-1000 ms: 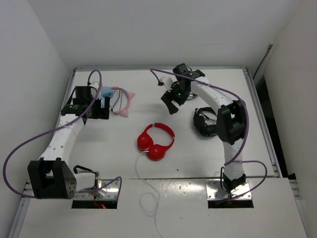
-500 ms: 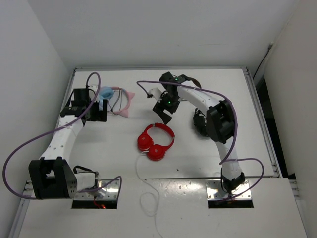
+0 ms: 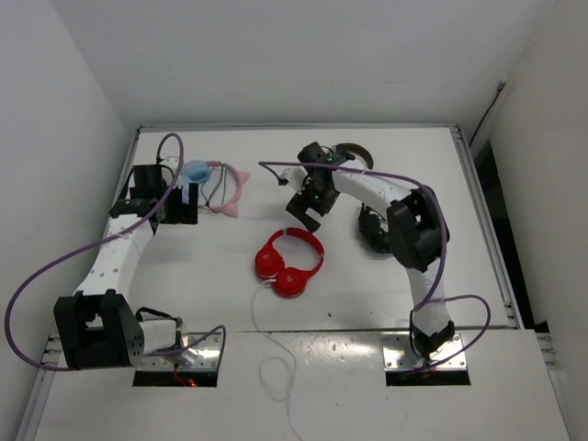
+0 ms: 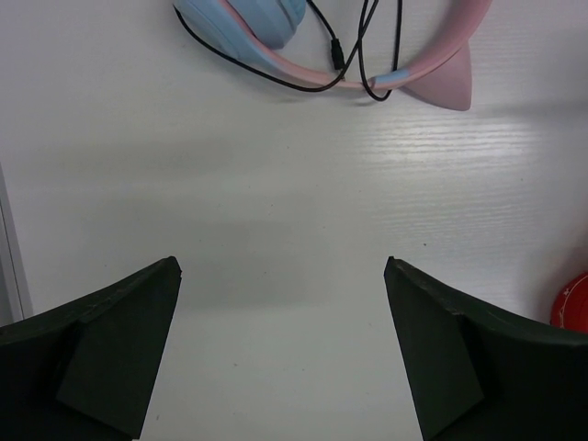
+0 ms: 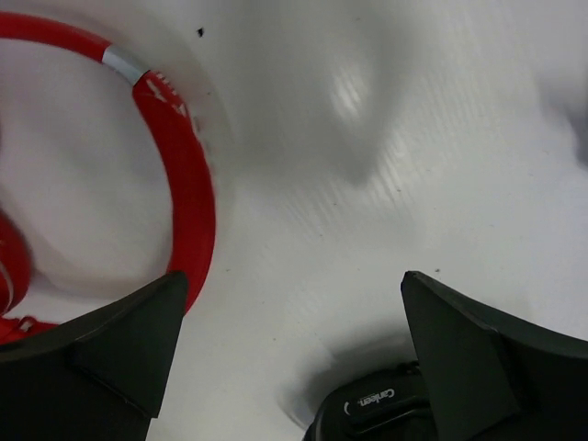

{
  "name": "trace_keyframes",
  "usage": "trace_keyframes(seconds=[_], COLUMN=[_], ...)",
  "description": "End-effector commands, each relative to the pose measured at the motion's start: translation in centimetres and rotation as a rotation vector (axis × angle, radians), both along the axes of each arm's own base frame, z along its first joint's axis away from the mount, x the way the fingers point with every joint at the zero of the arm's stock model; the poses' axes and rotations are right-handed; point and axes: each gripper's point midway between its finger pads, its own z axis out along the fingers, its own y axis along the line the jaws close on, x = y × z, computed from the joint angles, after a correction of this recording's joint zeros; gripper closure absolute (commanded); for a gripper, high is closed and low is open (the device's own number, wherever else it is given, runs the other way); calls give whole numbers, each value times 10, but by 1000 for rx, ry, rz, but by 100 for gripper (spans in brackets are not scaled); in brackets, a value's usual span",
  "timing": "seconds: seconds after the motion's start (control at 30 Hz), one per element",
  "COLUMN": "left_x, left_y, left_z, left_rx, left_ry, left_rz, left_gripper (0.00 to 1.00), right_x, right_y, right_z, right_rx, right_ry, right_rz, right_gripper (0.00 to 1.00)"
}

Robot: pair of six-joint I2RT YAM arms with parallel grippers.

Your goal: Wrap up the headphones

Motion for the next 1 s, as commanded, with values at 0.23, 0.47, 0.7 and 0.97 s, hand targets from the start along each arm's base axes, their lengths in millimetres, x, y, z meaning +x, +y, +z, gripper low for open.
trace_keyframes(seconds=[0.23,0.47,0.7,0.97], left_x=[8,8,7,7], left_y=[2,3,9,7], left_z=[-5,-1,-4,-18], left_rx=[-35,-27,-25,-67], left_ry=[-14,-27,-17,6], left_rz=[19,-8,53,59], left_gripper=[0,0,0,0], right_x=[17,9,-8,-22], right_y=[16,18,27,25], right_z=[54,28,10,-10], right_rx=[-14,7,1,-25], right_ry=[-240,-75,16,111], right_rz=[0,2,37,34], right_gripper=[1,1,14,41])
